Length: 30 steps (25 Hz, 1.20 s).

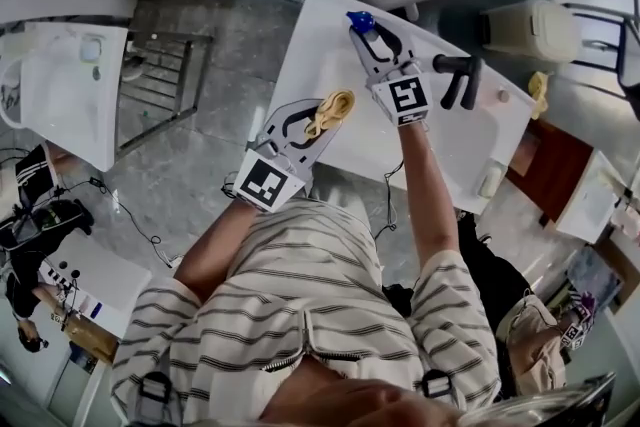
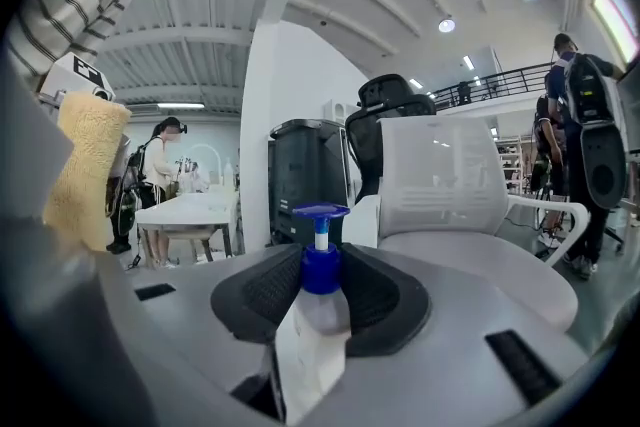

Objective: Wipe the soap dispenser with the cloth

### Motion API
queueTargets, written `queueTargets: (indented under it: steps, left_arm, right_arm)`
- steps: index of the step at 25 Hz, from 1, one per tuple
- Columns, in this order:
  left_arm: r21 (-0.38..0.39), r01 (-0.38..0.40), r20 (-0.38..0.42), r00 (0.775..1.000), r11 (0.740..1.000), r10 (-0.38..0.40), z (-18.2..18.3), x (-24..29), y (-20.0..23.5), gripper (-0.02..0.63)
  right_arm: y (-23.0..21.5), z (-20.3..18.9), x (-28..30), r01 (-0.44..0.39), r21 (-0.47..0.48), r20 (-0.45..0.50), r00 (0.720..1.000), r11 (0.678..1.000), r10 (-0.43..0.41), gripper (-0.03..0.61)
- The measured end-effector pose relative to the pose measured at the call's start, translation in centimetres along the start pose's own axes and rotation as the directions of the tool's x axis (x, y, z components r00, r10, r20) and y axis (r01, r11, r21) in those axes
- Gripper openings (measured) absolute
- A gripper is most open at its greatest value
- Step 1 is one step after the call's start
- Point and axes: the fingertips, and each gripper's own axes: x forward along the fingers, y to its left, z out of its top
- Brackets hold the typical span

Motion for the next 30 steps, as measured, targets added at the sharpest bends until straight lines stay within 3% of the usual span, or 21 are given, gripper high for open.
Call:
queueTargets:
  steps: [7,12,15,18,21,26,30]
  left_arm:
    - [-0.013,0.008,0.001,1.000,1.000,-0.008,-0.1,0.3,0.0,0.091]
    - [-0.018,0.008,0.024,1.000,1.000,-0.007,0.8,0.4,0.0,0.091]
    - [-0.009,0.012,0.024,1.000,1.000,-0.011,1.0,0.3,-0.1,0.091]
    - [-0.003,0.011,0.039,0.999,1.000,-0.011,1.4,0.0,-0.1,0.091]
    - [-0.005,0.008,0.062,0.998,1.000,-0.008,2.1,-0.3,-0.3,0.091]
    - [0.007,-0.017,0.054,0.998,1.000,0.017,3.5,-1.4,-1.8,0.091]
    - [0.018,-0.042,0.109,0.993,0.999,0.040,5.0,-1.7,-1.3,0.091]
  right_arm:
    - [-0.4,-0.6,-0.1,0.030,-0.014,0.026,0.999,0.999,-0.030,0.126]
    - [-0.2,-0.7,-0.5,0.033,-0.046,-0.009,0.999,0.998,-0.034,0.137]
    - [-0.2,-0.5,-0.4,0.029,-0.026,-0.012,0.999,0.999,-0.029,0.211]
    - [-0.1,0.0,-0.5,0.023,-0.014,-0.008,1.000,1.000,-0.023,0.229]
    - [0.1,0.4,-0.8,0.025,-0.022,-0.020,0.999,0.999,-0.026,0.218]
    - [0.5,0.3,-3.5,0.070,0.061,-0.053,0.996,0.996,-0.066,0.236]
    - [-0.4,1.6,-4.5,0.121,0.056,-0.034,0.992,0.991,-0.119,0.199]
